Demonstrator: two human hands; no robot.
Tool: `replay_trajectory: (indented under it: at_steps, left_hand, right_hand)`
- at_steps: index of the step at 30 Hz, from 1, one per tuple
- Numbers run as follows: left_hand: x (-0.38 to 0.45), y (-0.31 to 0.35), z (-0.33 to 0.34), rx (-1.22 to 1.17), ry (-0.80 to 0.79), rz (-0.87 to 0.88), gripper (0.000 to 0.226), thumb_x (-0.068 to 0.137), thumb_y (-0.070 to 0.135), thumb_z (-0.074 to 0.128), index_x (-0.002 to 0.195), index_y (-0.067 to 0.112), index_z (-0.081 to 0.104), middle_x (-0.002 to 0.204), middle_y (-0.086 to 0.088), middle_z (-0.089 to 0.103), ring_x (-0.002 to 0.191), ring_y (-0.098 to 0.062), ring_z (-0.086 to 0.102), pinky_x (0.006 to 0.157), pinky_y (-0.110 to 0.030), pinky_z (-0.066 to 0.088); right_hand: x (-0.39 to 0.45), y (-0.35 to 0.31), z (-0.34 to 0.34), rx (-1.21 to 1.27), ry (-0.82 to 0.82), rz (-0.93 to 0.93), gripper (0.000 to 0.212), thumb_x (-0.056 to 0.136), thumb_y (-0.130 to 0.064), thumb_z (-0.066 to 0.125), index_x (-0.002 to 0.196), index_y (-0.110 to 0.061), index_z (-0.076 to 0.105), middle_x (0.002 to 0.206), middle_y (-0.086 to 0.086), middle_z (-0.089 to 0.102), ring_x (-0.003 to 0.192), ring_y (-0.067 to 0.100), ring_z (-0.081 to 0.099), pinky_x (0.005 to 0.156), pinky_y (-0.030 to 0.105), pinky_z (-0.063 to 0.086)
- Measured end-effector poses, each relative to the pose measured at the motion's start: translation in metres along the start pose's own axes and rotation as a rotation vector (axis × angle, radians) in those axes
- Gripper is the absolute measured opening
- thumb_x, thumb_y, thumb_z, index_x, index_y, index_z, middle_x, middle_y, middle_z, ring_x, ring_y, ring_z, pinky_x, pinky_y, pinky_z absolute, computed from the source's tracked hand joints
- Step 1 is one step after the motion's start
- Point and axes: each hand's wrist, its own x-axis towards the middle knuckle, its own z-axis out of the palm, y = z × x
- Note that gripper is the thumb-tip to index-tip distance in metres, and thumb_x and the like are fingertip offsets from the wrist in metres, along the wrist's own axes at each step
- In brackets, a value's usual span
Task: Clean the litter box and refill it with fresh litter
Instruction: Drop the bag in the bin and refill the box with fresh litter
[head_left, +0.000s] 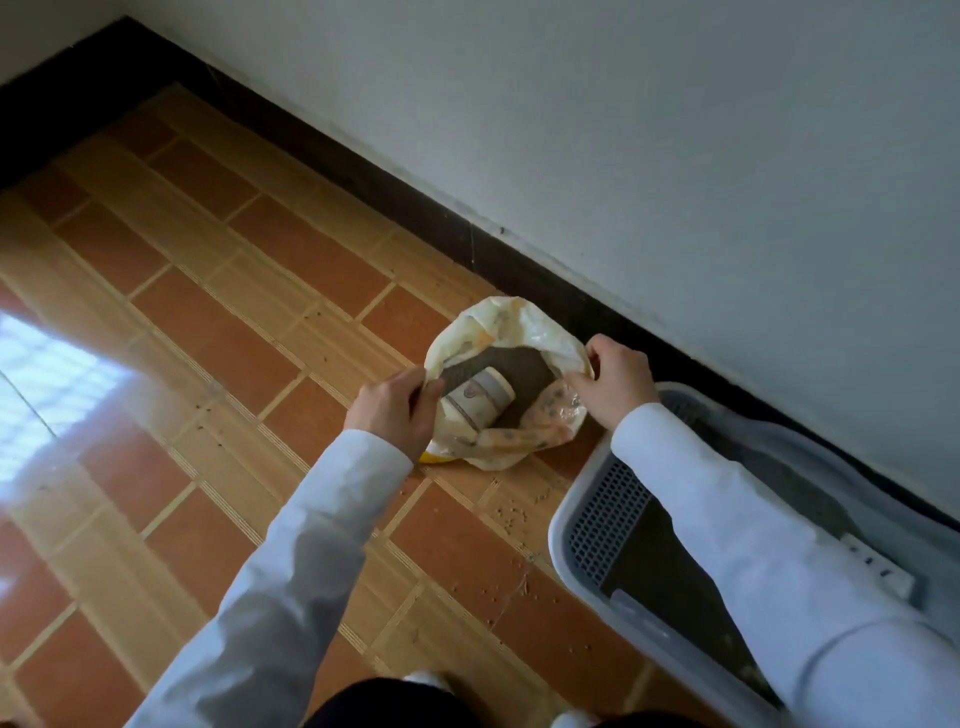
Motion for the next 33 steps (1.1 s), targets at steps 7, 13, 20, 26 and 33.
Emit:
replay_trajectory:
  at_steps: [7, 13, 20, 26, 33]
  left_hand:
    - [-0.036, 0.01, 0.018, -0.007, 0.023, 0.137, 0.031, 0.09, 0.033, 0.043, 0.064, 0.018, 0.039, 0.052, 0.01, 0.033, 0.044, -0.019, 0.036, 0.046, -0.024, 0.029]
    - [-0.06, 0.005, 0.027, -0.055, 0.082, 0.163, 0.035, 0.09, 0.036, 0.042, 0.064, 0.012, 0.043, 0.055, 0.002, 0.04, 0.045, -0.025, 0.04, 0.042, -0.034, 0.04]
    - [-0.061, 0.002, 0.026, -0.079, 0.059, 0.126, 0.039, 0.09, 0.039, 0.042, 0.066, 0.008, 0.048, 0.05, -0.003, 0.042, 0.043, -0.023, 0.038, 0.044, -0.034, 0.038]
    - [-0.059, -0.003, 0.027, -0.071, 0.024, 0.101, 0.04, 0.09, 0.042, 0.039, 0.069, 0.009, 0.05, 0.051, -0.005, 0.046, 0.044, -0.025, 0.043, 0.045, -0.036, 0.041]
    - [-0.054, -0.002, 0.032, -0.045, -0.005, 0.1, 0.042, 0.089, 0.045, 0.036, 0.076, 0.01, 0.055, 0.054, -0.005, 0.052, 0.048, -0.026, 0.049, 0.048, -0.04, 0.047]
  right_hand:
    - [-0.043, -0.014, 0.002, -0.118, 0.165, -0.445, 0.026, 0.086, -0.033, 0.066, 0.099, -0.012, 0.056, 0.095, 0.001, 0.059, 0.084, 0.012, 0.055, 0.072, 0.024, 0.05]
    - [-0.027, -0.022, 0.06, -0.377, -0.307, -0.248, 0.078, 0.076, -0.056, 0.069, 0.132, -0.009, 0.041, 0.129, 0.01, 0.054, 0.119, 0.027, 0.052, 0.097, 0.037, 0.043]
    - [-0.013, -0.034, 0.1, -0.528, -0.391, -0.186, 0.104, 0.08, -0.06, 0.059, 0.145, 0.005, 0.011, 0.145, 0.02, 0.029, 0.133, 0.031, 0.034, 0.107, 0.038, 0.035]
    - [-0.016, -0.036, 0.106, -0.572, -0.202, -0.216, 0.092, 0.079, -0.059, 0.058, 0.138, 0.003, 0.026, 0.133, 0.016, 0.041, 0.12, 0.027, 0.047, 0.093, 0.033, 0.043]
    - [-0.019, -0.019, 0.103, -0.85, 0.107, -0.246, 0.08, 0.07, -0.043, 0.075, 0.126, 0.001, 0.038, 0.12, 0.014, 0.052, 0.104, 0.024, 0.057, 0.077, 0.031, 0.047]
